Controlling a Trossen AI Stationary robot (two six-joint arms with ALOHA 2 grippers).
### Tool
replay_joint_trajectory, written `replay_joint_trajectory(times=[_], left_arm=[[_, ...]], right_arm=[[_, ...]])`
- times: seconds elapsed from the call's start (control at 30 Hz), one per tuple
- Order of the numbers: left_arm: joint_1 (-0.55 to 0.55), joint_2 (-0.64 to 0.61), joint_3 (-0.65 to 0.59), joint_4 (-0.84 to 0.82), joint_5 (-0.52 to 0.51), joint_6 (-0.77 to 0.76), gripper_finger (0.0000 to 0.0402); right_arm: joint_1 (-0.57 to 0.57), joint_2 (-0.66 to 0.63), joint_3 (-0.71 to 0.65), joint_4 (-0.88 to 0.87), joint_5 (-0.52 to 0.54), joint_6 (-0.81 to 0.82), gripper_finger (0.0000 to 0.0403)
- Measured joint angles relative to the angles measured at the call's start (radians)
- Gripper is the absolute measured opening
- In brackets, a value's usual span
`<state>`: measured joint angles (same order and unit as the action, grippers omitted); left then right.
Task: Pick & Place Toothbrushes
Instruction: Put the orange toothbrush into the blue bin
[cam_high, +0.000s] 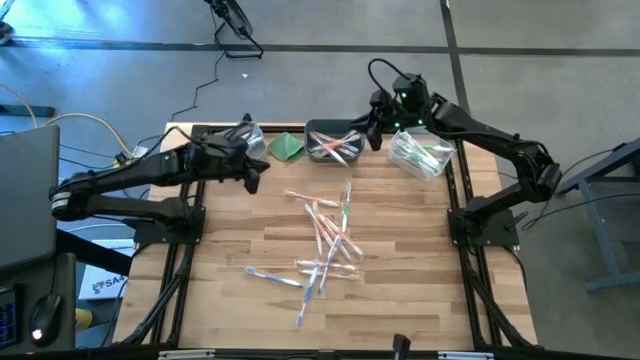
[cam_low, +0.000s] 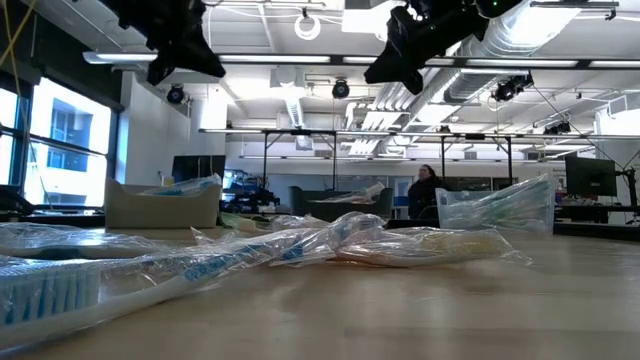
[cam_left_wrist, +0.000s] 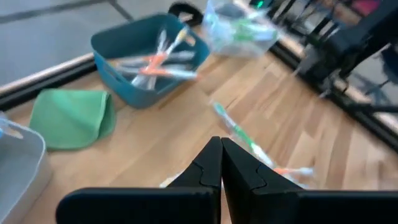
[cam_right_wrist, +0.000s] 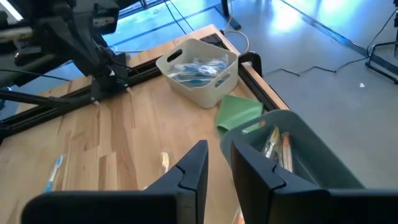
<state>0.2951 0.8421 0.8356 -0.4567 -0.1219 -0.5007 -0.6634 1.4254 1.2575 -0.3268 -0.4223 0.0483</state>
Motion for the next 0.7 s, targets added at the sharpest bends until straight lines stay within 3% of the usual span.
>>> replay_joint_trajectory(times=[0.5, 0.7], left_arm=[[-0.001, 0.179, 0.0, 0.014, -0.003, 0.007, 0.0], [-0.001, 0.267, 0.0, 0.098, 0.003, 0.146, 0.0]], right_arm=[[0.002, -0.004, 0.0, -0.013, -0.047, -0.001, 0.0061], [0.002, -0.045, 0.0, -0.04, -0.105, -0.015, 0.0061]])
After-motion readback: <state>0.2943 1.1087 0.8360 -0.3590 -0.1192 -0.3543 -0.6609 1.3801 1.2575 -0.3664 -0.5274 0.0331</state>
